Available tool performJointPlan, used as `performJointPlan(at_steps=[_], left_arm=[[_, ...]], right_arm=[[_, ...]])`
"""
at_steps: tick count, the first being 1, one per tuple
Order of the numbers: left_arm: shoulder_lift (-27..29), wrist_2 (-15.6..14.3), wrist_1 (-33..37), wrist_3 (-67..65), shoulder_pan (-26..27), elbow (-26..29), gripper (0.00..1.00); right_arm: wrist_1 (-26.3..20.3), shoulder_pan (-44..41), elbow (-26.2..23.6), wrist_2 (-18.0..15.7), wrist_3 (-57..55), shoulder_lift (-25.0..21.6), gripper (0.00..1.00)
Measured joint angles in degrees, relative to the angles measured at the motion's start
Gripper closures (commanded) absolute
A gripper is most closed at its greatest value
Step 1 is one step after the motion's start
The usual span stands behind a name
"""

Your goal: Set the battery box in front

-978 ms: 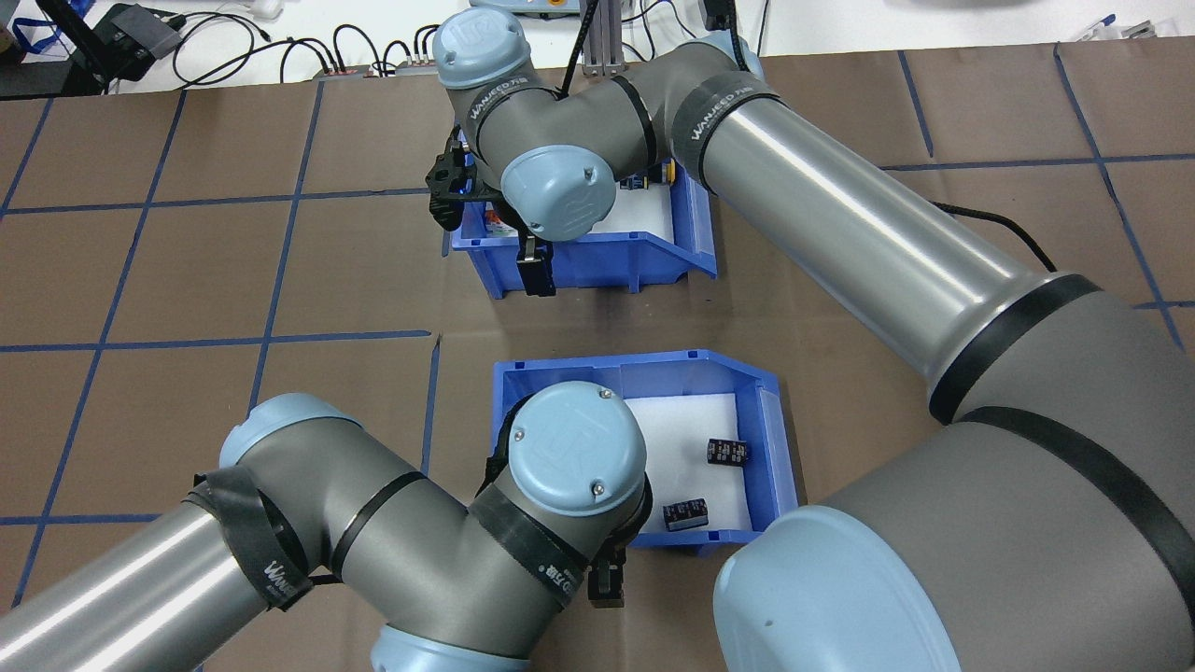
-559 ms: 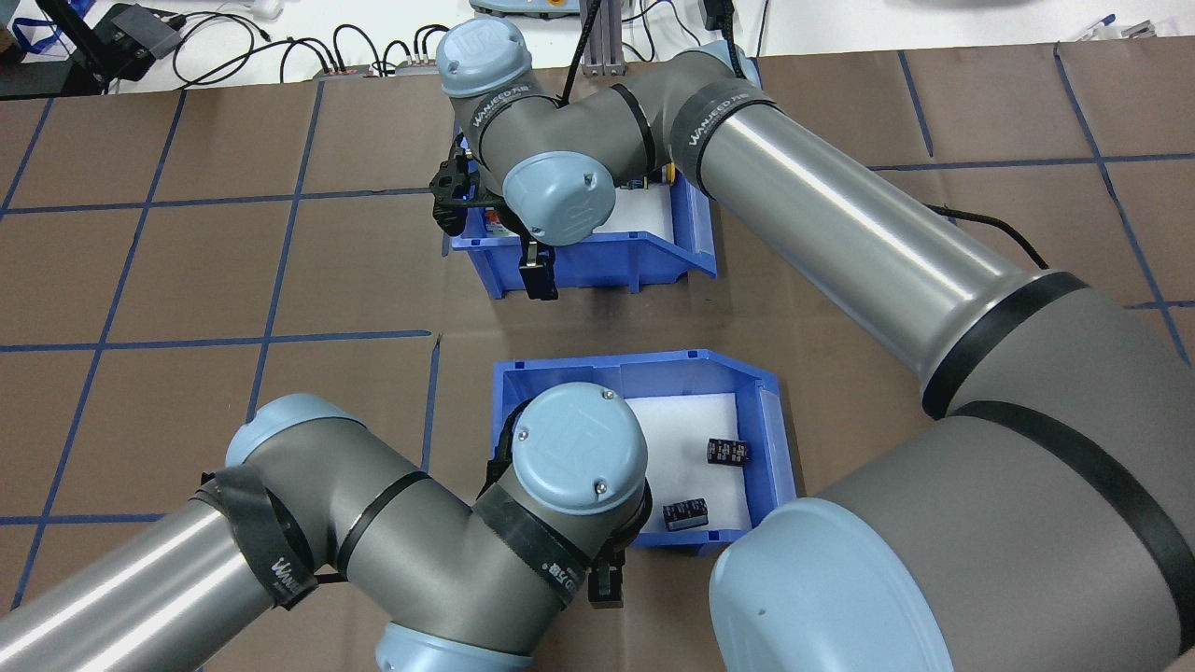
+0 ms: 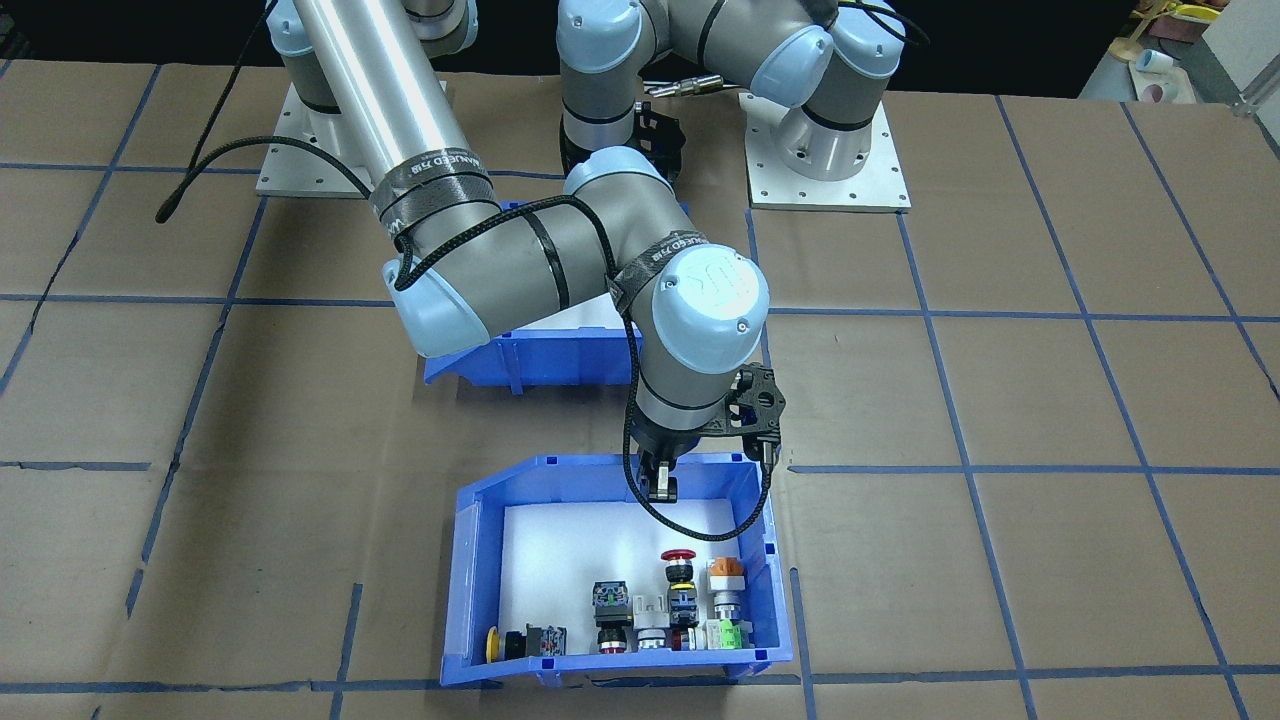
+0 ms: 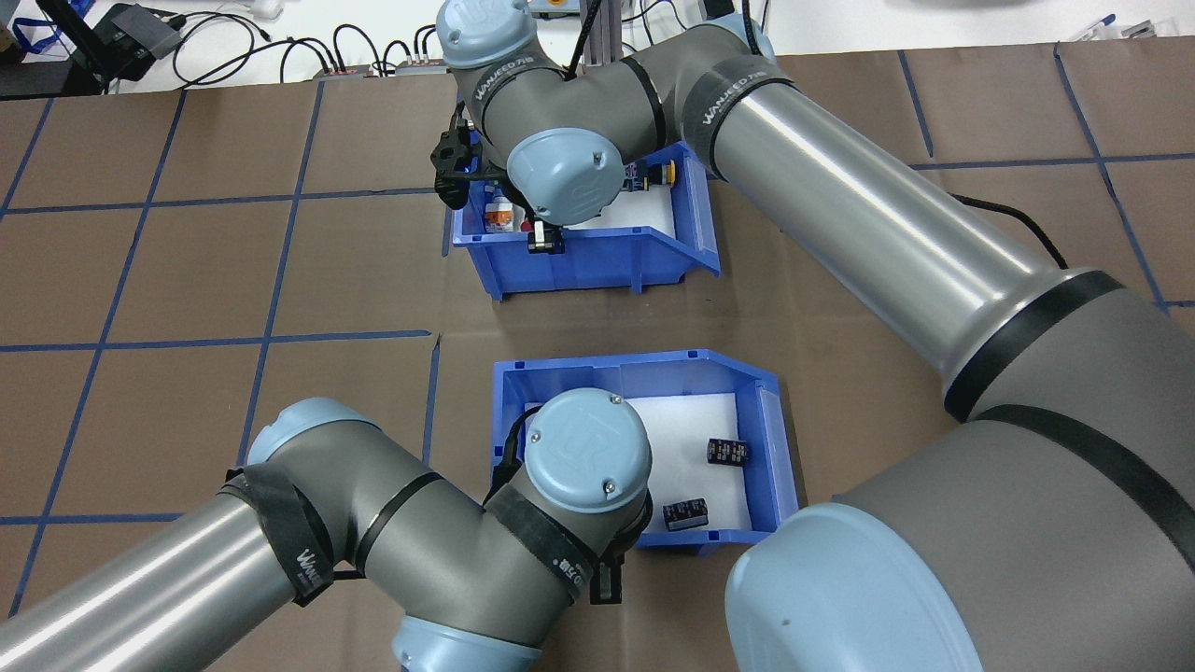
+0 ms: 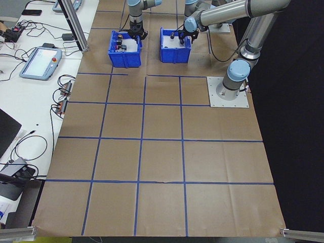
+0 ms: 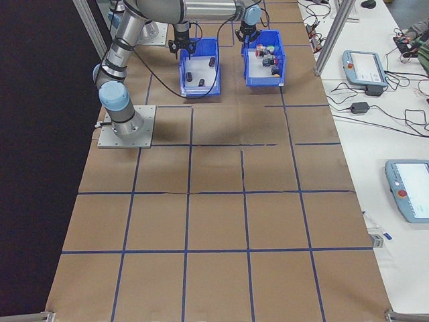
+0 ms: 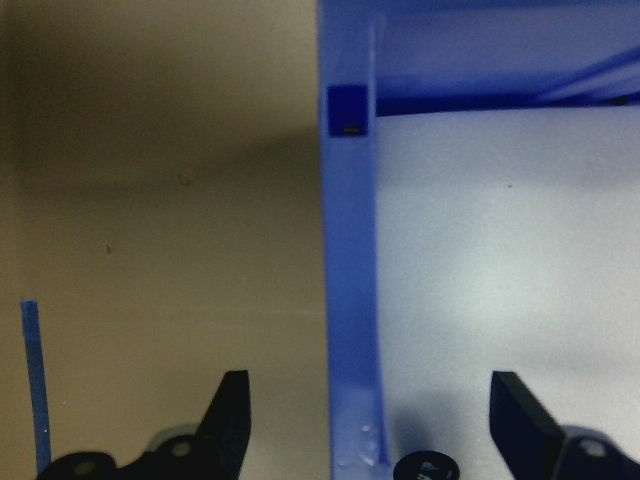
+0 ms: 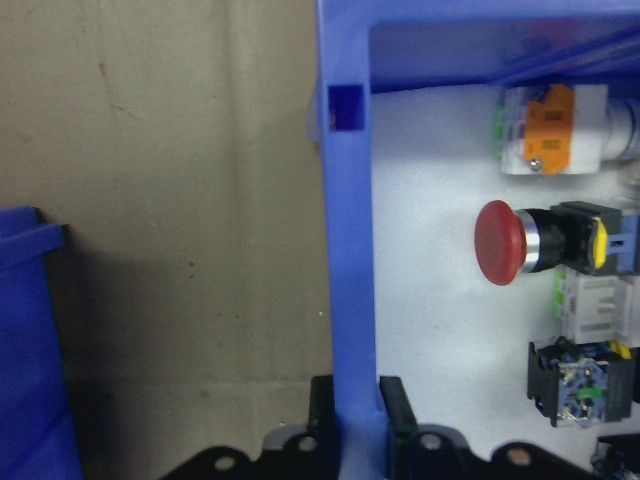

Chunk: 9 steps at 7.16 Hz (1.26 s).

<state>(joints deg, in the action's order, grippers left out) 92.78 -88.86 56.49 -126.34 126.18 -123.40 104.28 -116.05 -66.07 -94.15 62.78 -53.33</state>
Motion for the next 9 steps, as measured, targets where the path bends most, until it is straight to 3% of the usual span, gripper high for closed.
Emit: performJointPlan(at_steps=[1, 2, 5, 7, 9], left_arm=[[0.2, 0.1, -0.2, 0.3, 0.0, -0.4, 0.84], [0.2, 1.2, -0.4, 0.4, 0.0, -0.7, 0.95], [-0.7, 7.2, -0.8, -1.6, 0.1, -0.9, 1.0], [-3.6, 6.8, 0.0, 0.2, -0.3, -0.7, 1.0], [-8.4, 4.9, 5.1, 8.3, -4.5, -0.6, 1.0]], right_arm=[[-0.2, 1.3, 0.3, -0.3, 1.8, -1.1, 0.95], [-0.6, 3.4, 0.2, -0.4, 4.9, -2.5, 0.97], [-1.1, 9.8, -3.2, -0.2, 12.9, -7.2, 0.99], [-1.4, 15.2, -7.9, -0.4, 18.1, -11.9, 0.99], [-1.6, 23.2, -14.1, -0.6, 23.5, -17.9, 0.99]])
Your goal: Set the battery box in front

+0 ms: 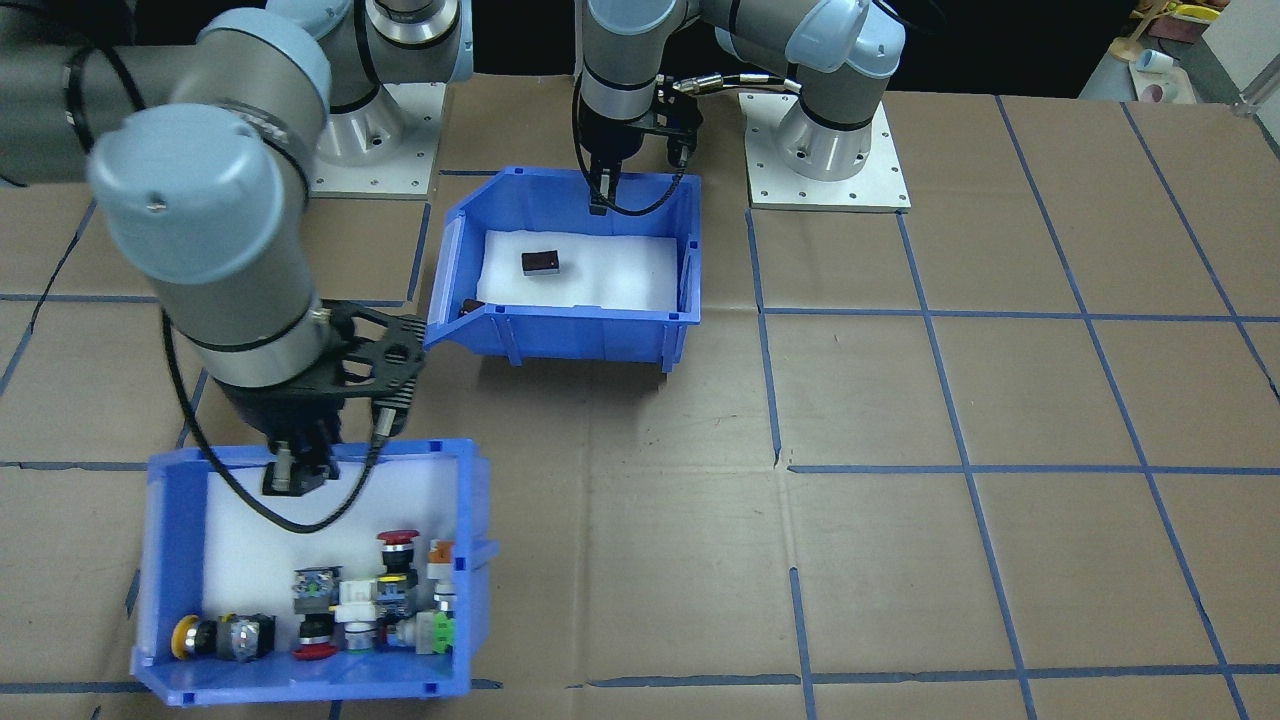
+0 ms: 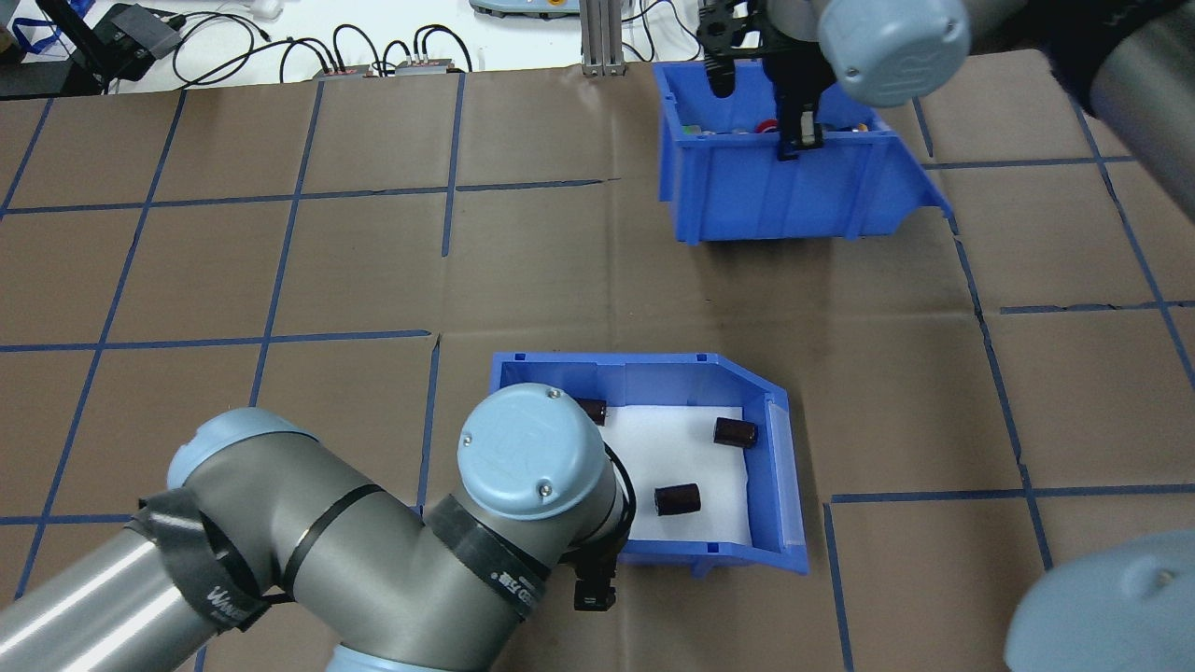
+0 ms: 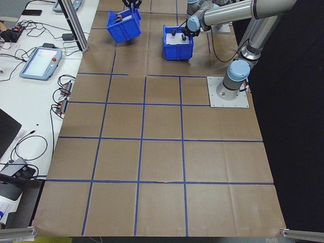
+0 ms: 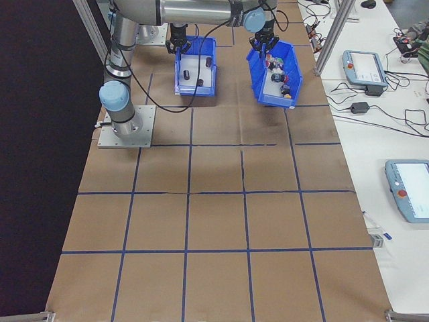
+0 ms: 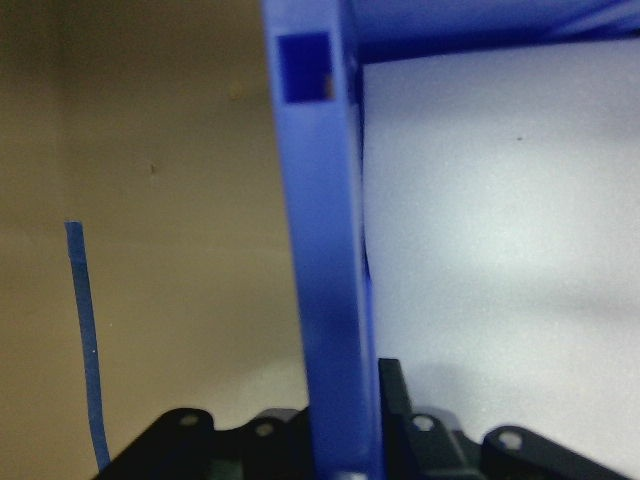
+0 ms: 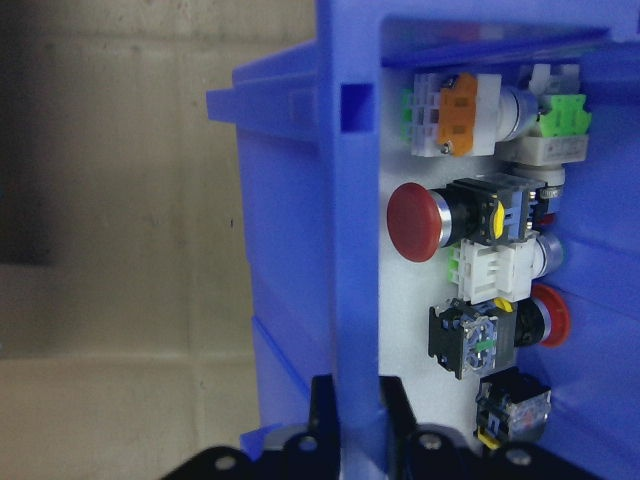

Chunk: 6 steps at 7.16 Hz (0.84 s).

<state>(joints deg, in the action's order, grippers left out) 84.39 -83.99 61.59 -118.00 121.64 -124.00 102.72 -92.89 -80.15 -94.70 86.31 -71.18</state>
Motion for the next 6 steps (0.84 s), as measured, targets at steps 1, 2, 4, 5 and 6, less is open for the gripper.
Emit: performJointPlan(at_steps=[1, 2, 4, 5, 6], left_arm=[[-1.7, -0.3, 2.0, 4.1, -4.4, 0.0, 1.0], [-2.4, -0.4, 2.9, 7.8, -8.7, 0.2, 1.0], [-0.7, -1.4, 3.2, 14.3, -15.9, 1.5, 1.0], [1.4, -1.7, 3.2, 16.2, -18.3, 3.7, 1.0], [4.7, -1.7, 3.1, 17.1, -19.4, 7.4, 1.0]], right_arm=[[0.3, 3.9, -3.0, 0.0, 2.5, -2.6, 0.99], [0.5, 7.2, -5.6, 0.0, 4.2, -4.8, 0.99], [0.8, 12.6, -9.3, -0.1, 6.9, -7.9, 0.99], [0.9, 14.7, -10.1, -0.3, 8.7, -8.5, 0.99], [0.9, 16.1, -10.5, -0.6, 10.2, -8.7, 0.99]])
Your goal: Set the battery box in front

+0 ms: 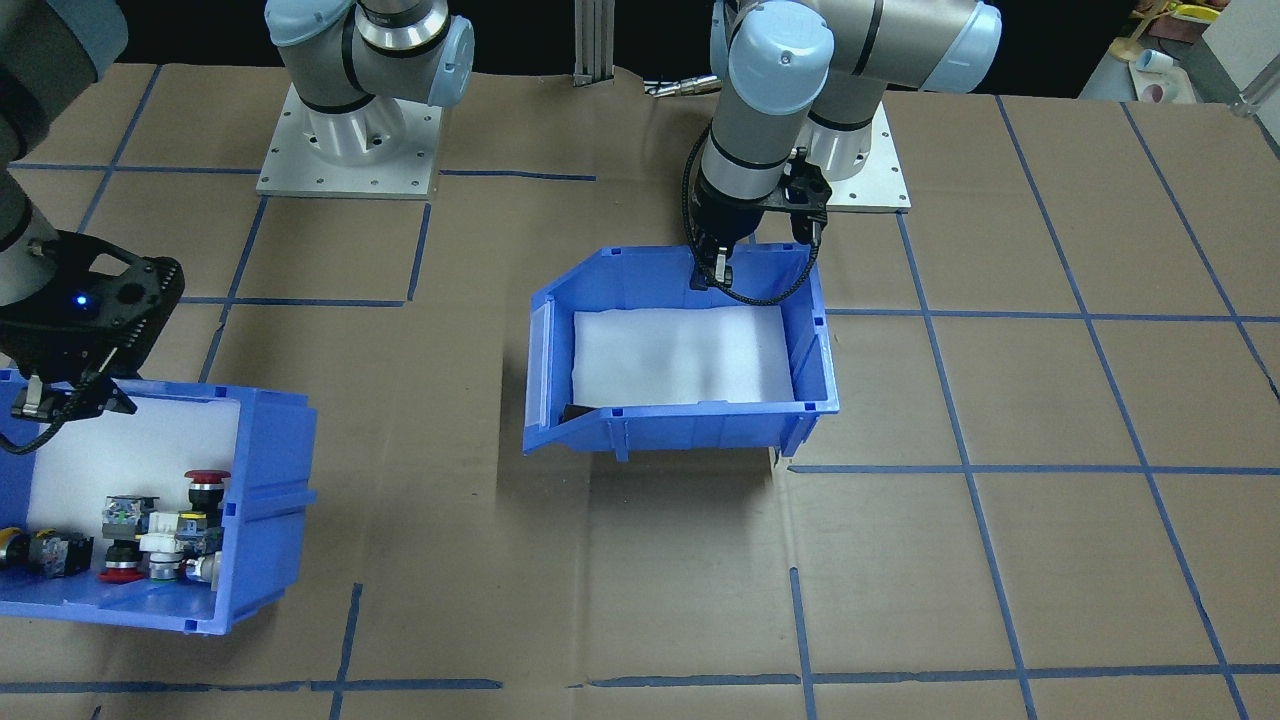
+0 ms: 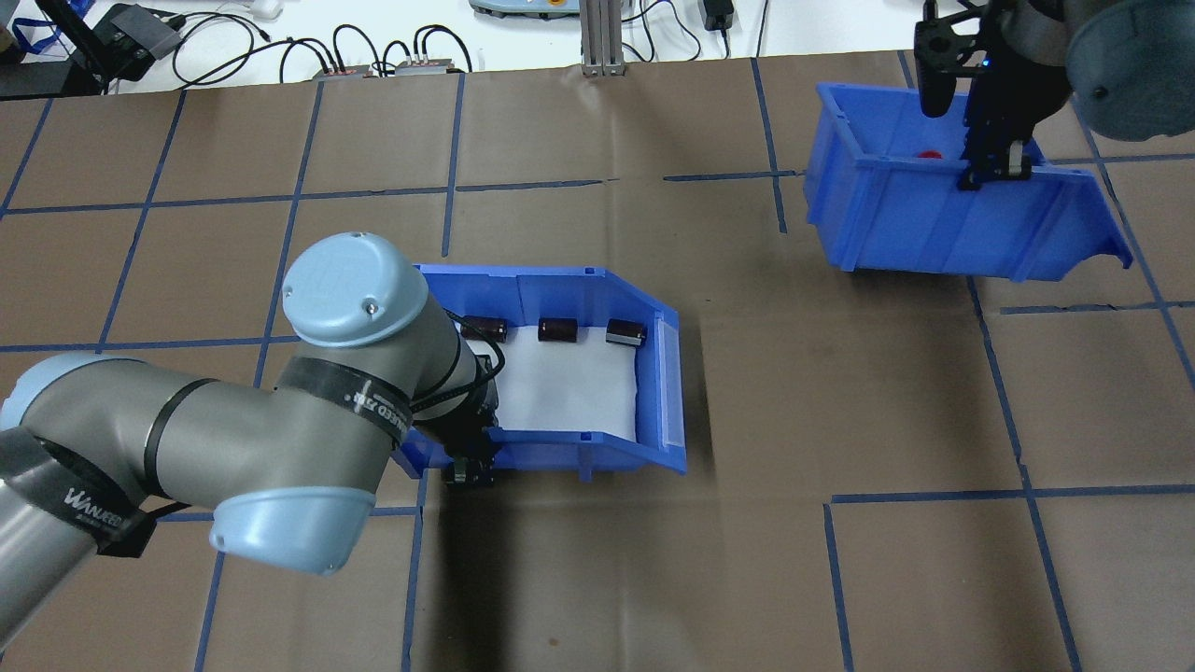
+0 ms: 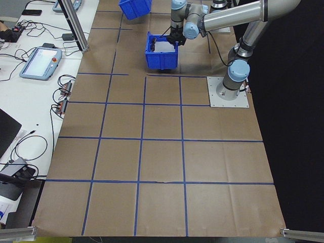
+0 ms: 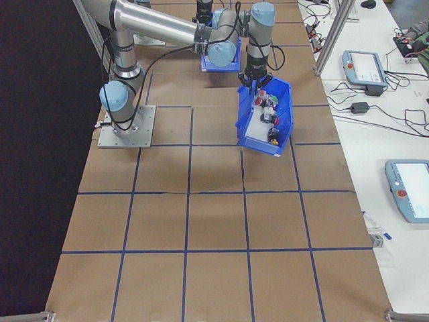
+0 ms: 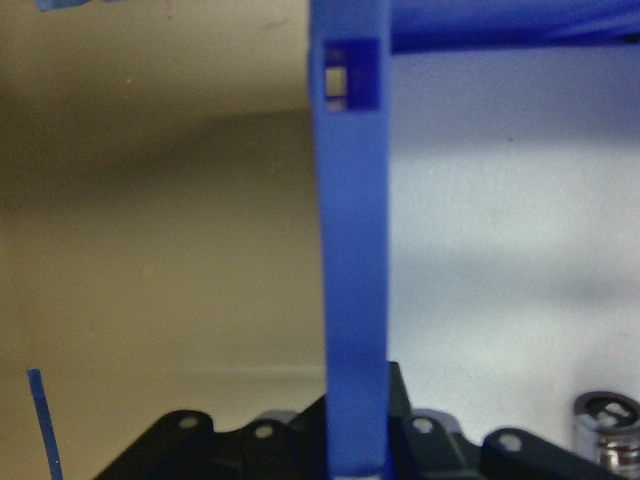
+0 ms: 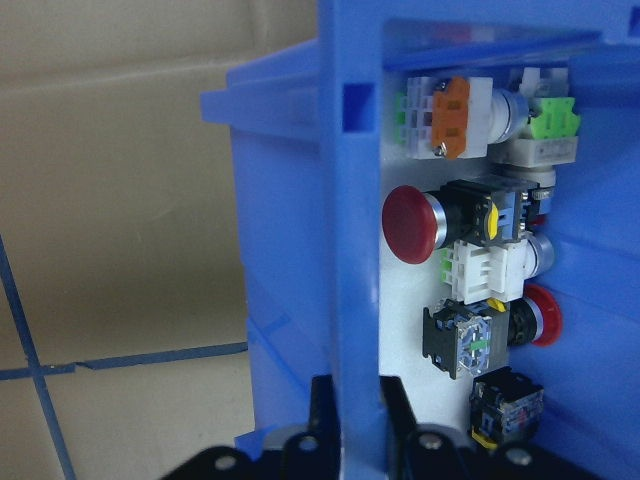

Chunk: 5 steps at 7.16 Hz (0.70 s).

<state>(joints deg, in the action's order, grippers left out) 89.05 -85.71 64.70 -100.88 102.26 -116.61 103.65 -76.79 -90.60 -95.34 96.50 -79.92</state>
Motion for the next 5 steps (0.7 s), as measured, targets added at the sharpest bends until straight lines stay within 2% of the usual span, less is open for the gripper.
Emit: performJointPlan(at_steps=[2, 5], left_arm=[[8.5, 0.4, -0.1, -0.4, -0.1, 9.9, 1.0], [19.7, 0.9, -3.4, -5.1, 3.4, 21.2, 0.99]], right_arm=[[-0.1, 0.8, -0.2, -0.4, 1.8, -0.1, 0.99], [-0.2, 1.1, -1.6, -1.0, 4.8, -1.0, 0.99]])
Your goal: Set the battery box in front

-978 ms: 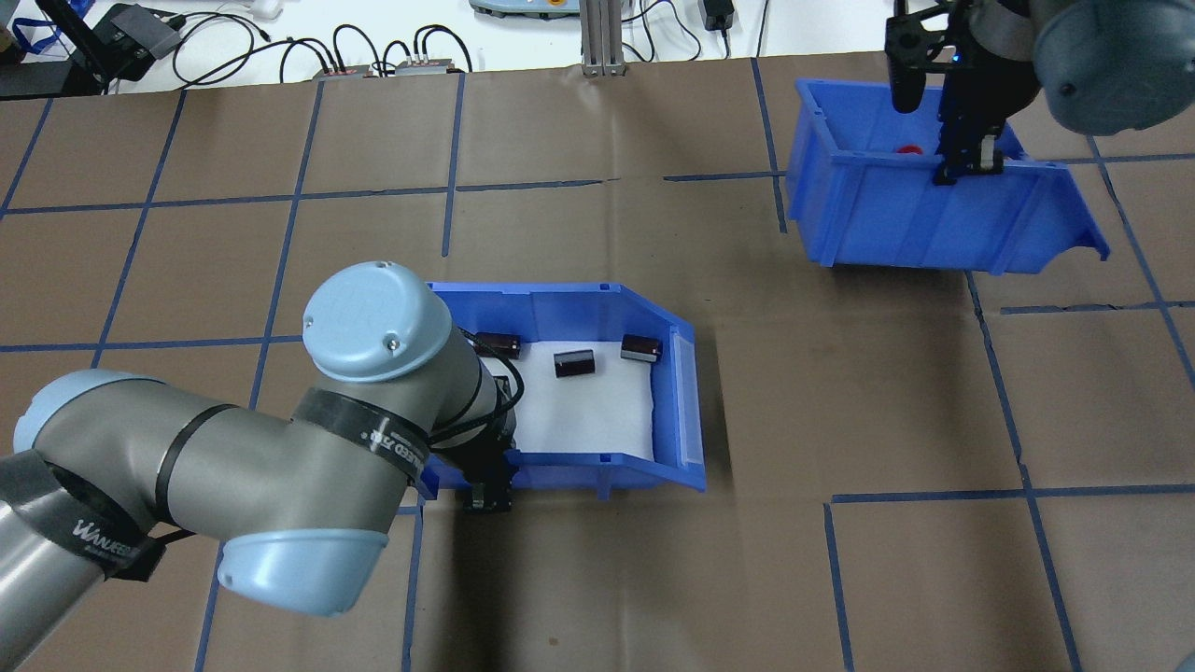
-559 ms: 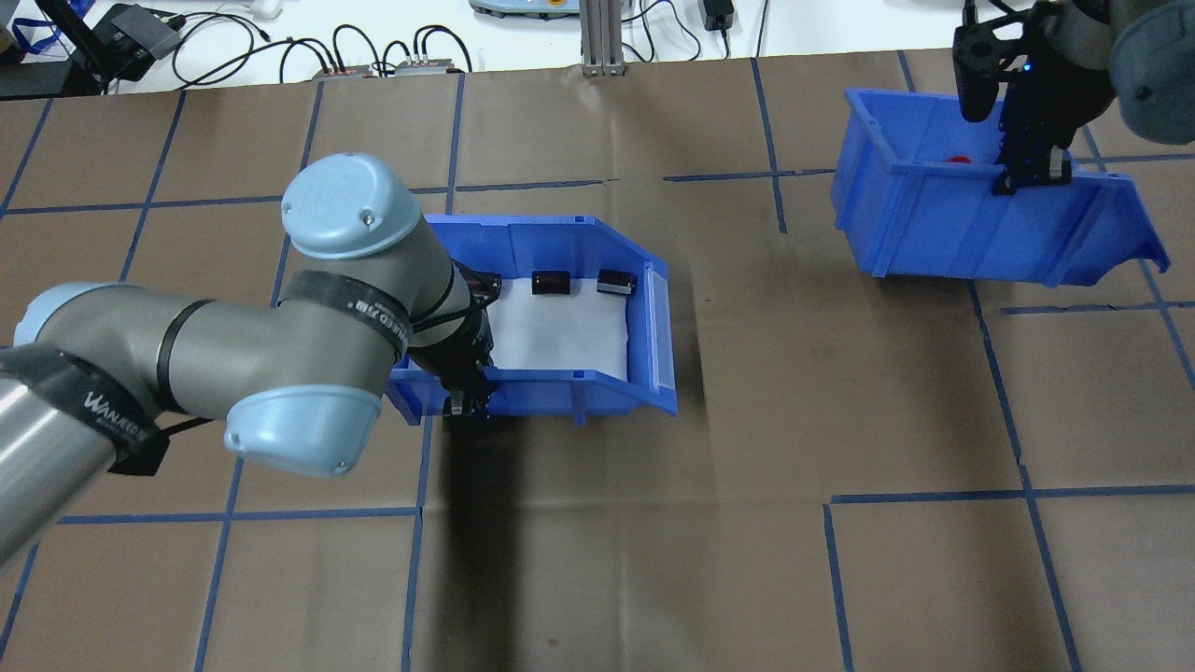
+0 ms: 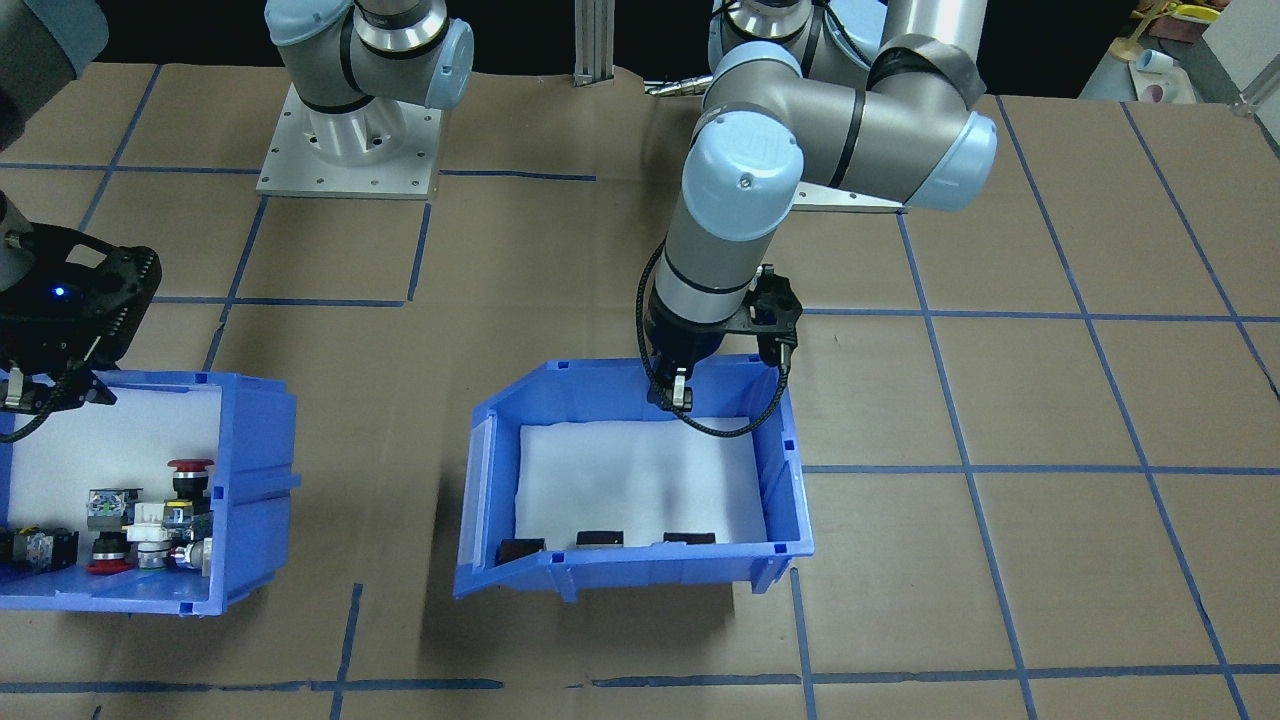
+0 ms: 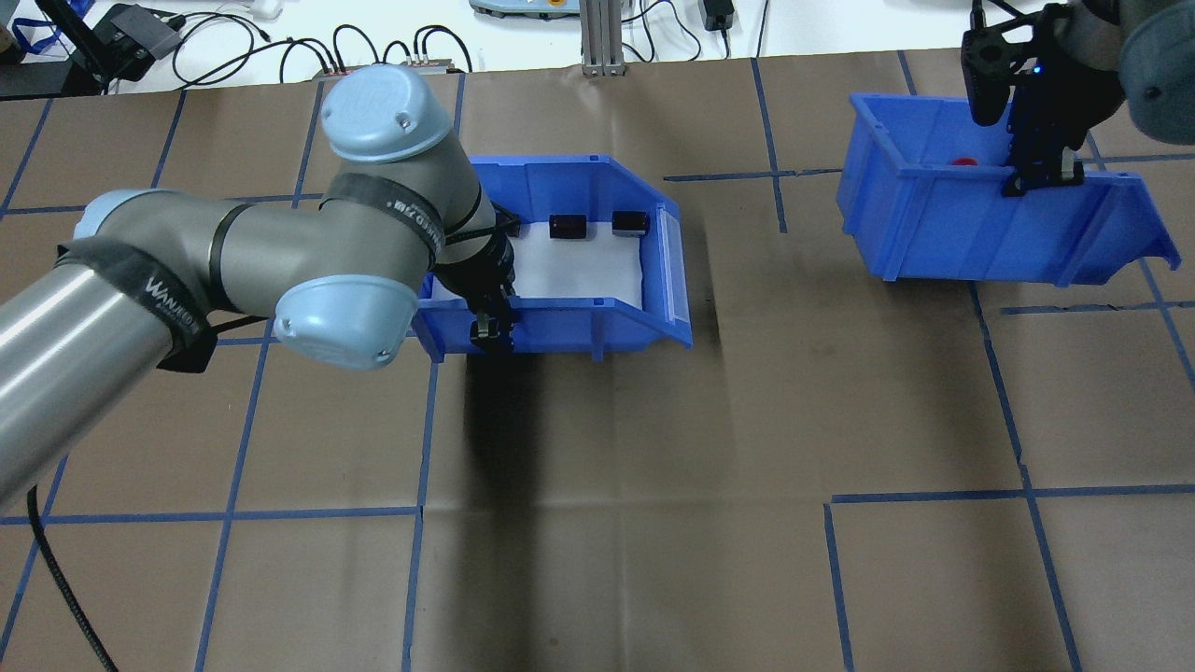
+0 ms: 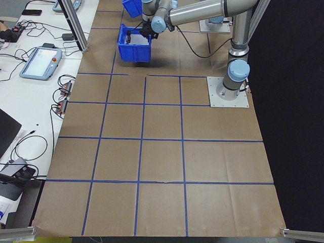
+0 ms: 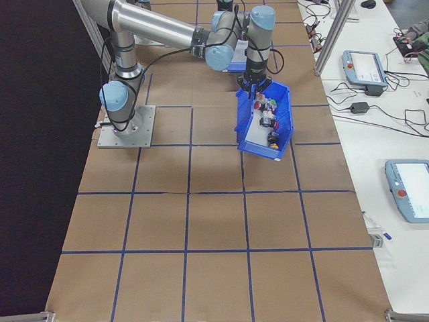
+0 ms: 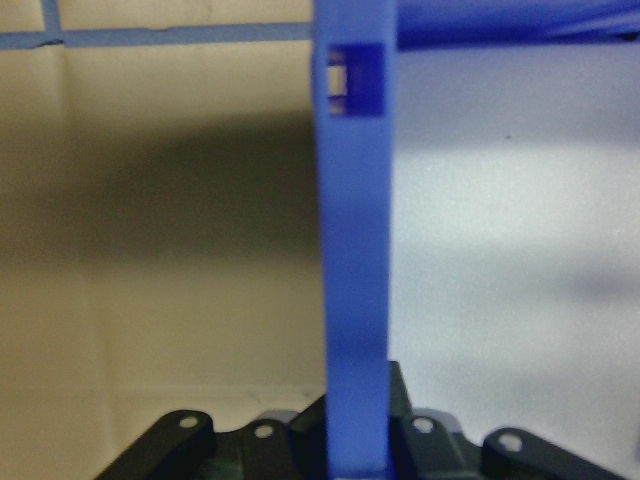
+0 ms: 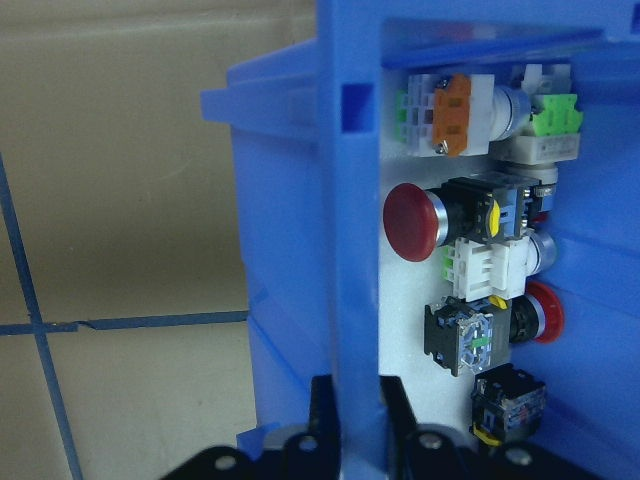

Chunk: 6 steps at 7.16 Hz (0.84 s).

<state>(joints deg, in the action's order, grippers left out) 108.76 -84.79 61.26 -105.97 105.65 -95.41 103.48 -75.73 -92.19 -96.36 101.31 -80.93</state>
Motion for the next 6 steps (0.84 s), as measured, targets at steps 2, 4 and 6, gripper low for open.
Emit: performJointPlan(at_steps=[2, 4, 6], left_arm=[[5.8, 0.0, -1.2, -3.4, 2.3, 6.6, 0.98], [9.2, -0.1, -1.8, -5.0, 3.0, 10.0, 0.95], [12.8, 0.0, -2.3, -6.2, 3.7, 13.5, 0.23]], right_arm=[[0.6, 0.4, -2.8, 0.0, 1.0, -1.8, 0.98], [0.6, 1.2, -4.2, -0.4, 2.1, -2.9, 0.98], [0.7, 3.0, -7.0, -1.1, 3.7, -5.4, 0.98]])
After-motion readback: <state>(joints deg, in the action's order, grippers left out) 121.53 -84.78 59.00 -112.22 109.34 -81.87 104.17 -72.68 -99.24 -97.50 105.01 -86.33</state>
